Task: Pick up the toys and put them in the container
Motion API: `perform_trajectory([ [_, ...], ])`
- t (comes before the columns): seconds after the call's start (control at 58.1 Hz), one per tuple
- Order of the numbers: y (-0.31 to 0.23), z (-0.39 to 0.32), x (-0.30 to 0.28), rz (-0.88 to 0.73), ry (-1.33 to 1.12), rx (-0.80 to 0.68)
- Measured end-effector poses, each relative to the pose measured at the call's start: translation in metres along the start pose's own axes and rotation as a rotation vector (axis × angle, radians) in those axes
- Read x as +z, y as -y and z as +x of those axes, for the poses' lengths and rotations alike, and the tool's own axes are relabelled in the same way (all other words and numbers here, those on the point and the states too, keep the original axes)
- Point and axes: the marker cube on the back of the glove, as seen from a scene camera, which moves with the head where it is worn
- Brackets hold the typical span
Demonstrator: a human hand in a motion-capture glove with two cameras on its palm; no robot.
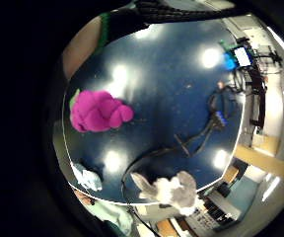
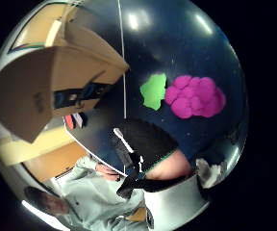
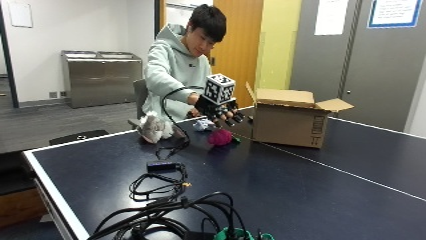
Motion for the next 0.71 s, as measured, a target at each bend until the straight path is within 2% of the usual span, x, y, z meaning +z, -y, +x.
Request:
perform_trajectory([
  [0.155, 0.009, 0.01, 0.044, -0.166, -0.101, 0.048],
  [0.258, 0.003, 0.0, 0.062, -0.153, -0.122, 0.057],
  [0.327, 0.0, 0.0, 0.064, -0.119, -0.13, 0.057],
  [0.499, -0.01, -0.004, 0.065, -0.175, -0.132, 0.032],
  [0.706, -0.035, -0.003, 0.041, -0.361, -0.076, 0.015],
])
